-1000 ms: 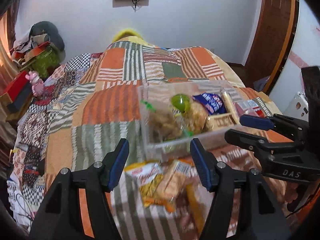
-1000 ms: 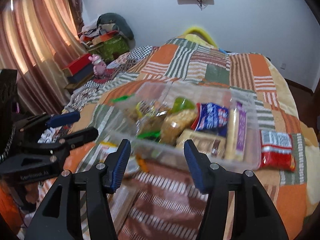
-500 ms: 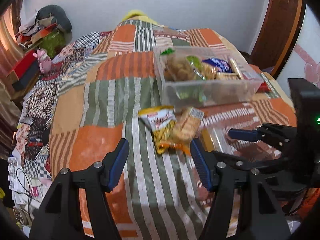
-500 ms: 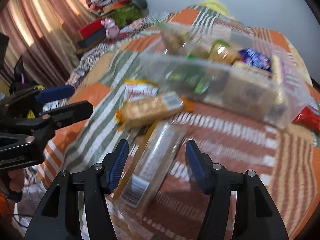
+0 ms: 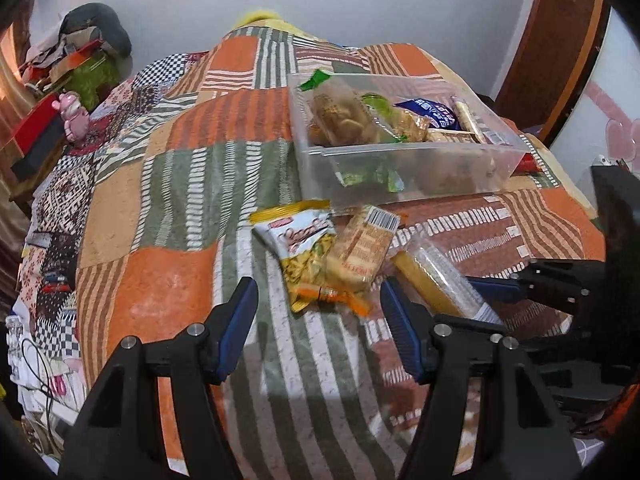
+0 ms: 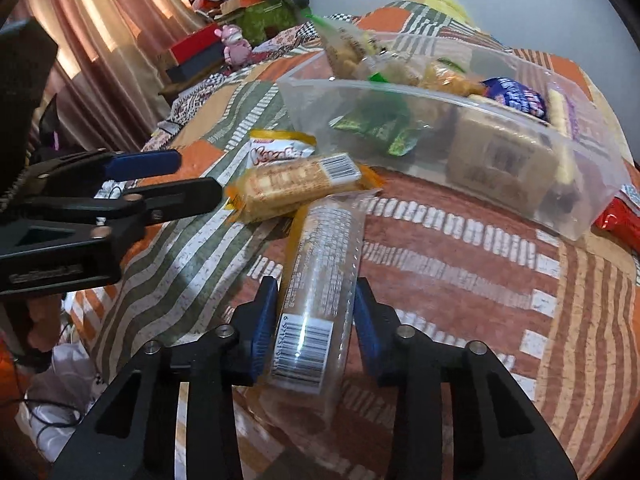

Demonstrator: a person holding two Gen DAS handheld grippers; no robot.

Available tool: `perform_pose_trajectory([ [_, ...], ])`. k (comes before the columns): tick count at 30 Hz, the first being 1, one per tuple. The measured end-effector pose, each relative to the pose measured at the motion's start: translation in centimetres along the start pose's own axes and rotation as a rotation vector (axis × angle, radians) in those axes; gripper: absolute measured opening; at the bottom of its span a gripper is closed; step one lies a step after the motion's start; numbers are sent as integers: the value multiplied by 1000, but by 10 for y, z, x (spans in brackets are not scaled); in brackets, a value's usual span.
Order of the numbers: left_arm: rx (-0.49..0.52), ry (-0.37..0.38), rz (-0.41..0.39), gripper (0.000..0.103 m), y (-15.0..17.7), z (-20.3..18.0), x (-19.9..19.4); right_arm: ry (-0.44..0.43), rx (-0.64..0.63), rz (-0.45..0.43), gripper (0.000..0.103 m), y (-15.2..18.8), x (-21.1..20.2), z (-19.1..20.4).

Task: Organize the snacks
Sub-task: 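Grasp the wafer bar pack with the left gripper while the right gripper grasps the long clear biscuit roll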

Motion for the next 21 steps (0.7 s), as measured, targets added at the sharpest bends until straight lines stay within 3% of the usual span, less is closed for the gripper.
perform_pose_trajectory([
  [11,43,28,44,63,-16,-24,47,167,74,-52,32,1,-29,-64],
  [17,73,11,58,63,-13,-33,67,146,141,-50,35,4,-29,-79],
  [19,92,2,45,56,-12,-36,67,143,141,-32,37,8,-23,-78],
  [21,111,10,51,39,-11,-42,68,148,137,-32,35,11,-18,-75],
])
Point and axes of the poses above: each gripper's, at about its wrist camera, not at the fingertips, and x roughly the way its jaws point, z to its left, y to its underside, the point moved 10 cm from there along x, roughly the way its jaws point, and after that the axes turned 4 degrees about -x, right-handed, at the moved point
